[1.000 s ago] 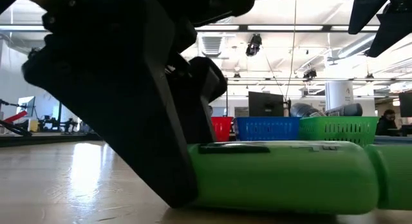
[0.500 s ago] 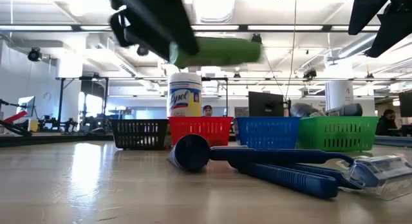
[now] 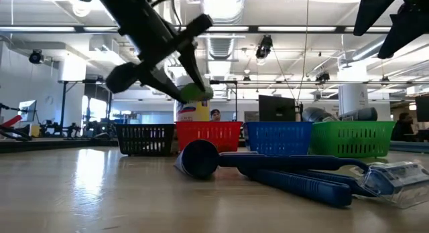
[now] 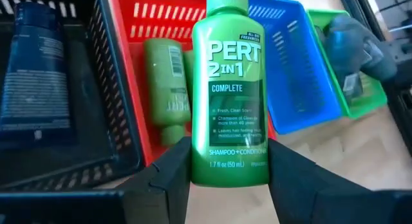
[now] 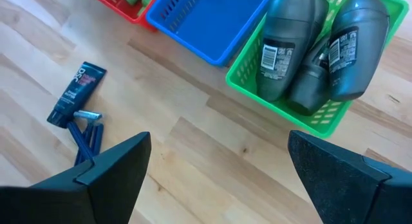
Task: Pick & Place Travel size toiletries
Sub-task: Put the green shampoo bottle into the red basket, then put the blue shave cream into the black basket
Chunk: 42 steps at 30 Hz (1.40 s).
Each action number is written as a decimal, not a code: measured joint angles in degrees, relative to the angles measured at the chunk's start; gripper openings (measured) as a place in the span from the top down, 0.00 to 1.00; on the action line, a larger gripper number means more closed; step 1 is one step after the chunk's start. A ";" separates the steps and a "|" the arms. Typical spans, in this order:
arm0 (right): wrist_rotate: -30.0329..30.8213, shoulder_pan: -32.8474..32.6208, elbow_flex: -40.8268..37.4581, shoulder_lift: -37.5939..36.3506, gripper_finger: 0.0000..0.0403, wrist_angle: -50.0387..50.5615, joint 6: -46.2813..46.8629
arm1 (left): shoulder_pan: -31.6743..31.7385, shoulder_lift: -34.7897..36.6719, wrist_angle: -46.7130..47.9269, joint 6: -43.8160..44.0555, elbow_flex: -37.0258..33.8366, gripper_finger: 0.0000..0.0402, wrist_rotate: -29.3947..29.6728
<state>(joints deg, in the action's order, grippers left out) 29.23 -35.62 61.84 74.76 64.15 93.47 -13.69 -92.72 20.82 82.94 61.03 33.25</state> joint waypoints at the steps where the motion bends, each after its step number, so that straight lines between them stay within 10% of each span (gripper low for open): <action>1: 0.26 0.00 0.00 0.00 0.10 0.02 0.02 | 0.76 -0.30 -0.70 -0.13 -0.18 0.58 -0.26; 20: 0.97 0.00 -0.02 0.00 0.10 0.38 0.59 | 5.44 -1.56 -1.99 -2.36 -0.21 0.35 -2.75; 30: 2.99 2.14 0.00 0.00 0.10 -0.16 -4.10 | -0.15 -1.51 -31.66 -22.00 -0.22 0.35 -8.44; 42: -0.58 7.58 0.00 0.08 0.10 -3.93 -15.54 | -6.54 -1.49 -31.74 -26.50 -0.32 0.35 -4.65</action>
<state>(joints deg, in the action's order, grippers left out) 28.65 -28.03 61.84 74.84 60.22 77.93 -20.23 -94.21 -10.92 56.43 60.71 28.60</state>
